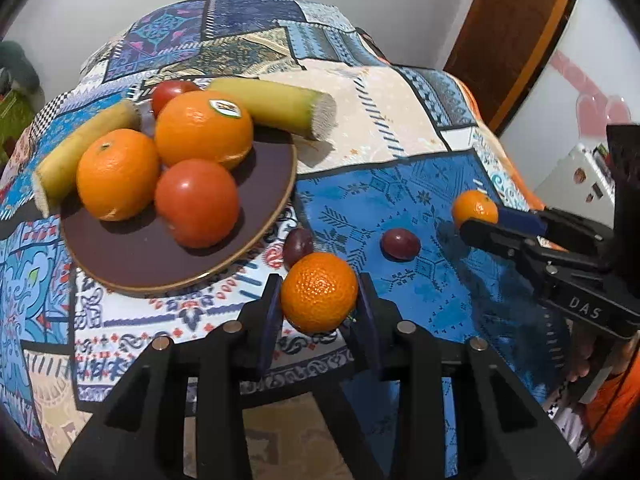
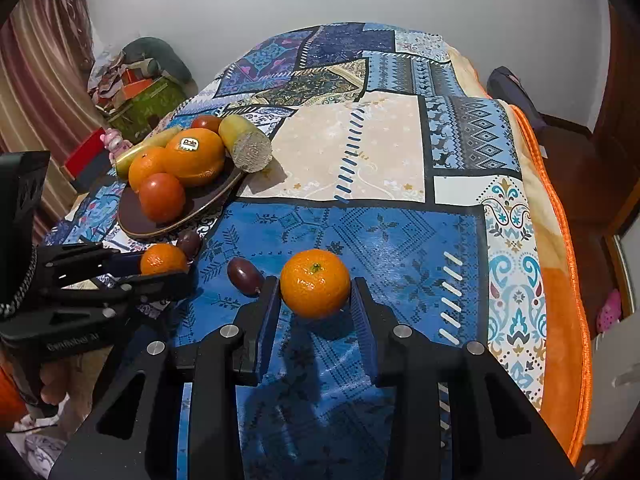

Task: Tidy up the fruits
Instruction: 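Grasp a small tangerine with the right gripper while the left gripper grasps another tangerine, then place the tangerine on the plate with the right gripper while the left gripper places its tangerine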

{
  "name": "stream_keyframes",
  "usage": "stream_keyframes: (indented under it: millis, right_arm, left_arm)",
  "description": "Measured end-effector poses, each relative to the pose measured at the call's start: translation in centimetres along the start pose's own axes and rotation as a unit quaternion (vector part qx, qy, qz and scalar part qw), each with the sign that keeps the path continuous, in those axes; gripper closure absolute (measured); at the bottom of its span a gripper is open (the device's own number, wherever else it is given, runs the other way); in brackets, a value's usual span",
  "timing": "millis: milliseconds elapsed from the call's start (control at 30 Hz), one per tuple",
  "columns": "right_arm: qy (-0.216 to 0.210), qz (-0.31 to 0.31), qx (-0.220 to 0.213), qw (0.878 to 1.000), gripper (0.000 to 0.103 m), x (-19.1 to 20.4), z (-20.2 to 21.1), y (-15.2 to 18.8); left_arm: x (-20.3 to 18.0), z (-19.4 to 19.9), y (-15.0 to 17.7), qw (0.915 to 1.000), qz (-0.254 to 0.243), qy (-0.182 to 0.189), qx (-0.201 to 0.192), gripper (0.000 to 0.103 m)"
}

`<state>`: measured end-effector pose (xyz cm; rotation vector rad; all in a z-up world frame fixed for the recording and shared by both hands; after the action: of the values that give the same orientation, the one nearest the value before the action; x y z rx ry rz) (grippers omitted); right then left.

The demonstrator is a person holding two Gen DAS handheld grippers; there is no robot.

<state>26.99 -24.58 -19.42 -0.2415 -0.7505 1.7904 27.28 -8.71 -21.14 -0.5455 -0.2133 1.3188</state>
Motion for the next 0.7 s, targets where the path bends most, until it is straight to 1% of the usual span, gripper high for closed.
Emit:
stream_keyframes:
  millis: [133, 300, 500, 700]
  right_arm:
    - [-0.001, 0.009, -0.003, 1.0, 0.07, 0.8, 0.3, -0.4]
    - [-0.006, 0.026, -0.011, 1.0, 0.07, 2.5, 0.6, -1.6]
    - [-0.017, 0.049, -0.028, 0.998, 0.07, 5.1, 0.7, -3.1]
    - [-0.027, 0.063, -0.036, 0.997, 0.07, 7.1, 0.0, -4.5]
  left_arm:
    - [0.6, 2.0, 0.0, 0.9997, -0.001, -0.005, -0.024, 0.067]
    - [2.0, 4.8, 0.2, 0.9983, 0.0, -0.024, -0.054, 0.067]
    - [4.9, 6.8, 0.2, 0.9965, 0.022, -0.037, -0.071, 0.067]
    - [8.0, 8.0, 0.2, 0.994, 0.04, -0.058, -0.083, 0.067]
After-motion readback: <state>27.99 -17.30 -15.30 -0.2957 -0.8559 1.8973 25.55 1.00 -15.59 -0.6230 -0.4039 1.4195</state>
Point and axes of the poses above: each gripper's, at about its wrist camera, not at the fingertips, and z roughly against the way its jaws point, x to its left, y to its underside, the point moved 1 cm from there along -z, roughly the way its jaws point, and after that the axes turned 2 degrees about x, right-handed, at the moved point
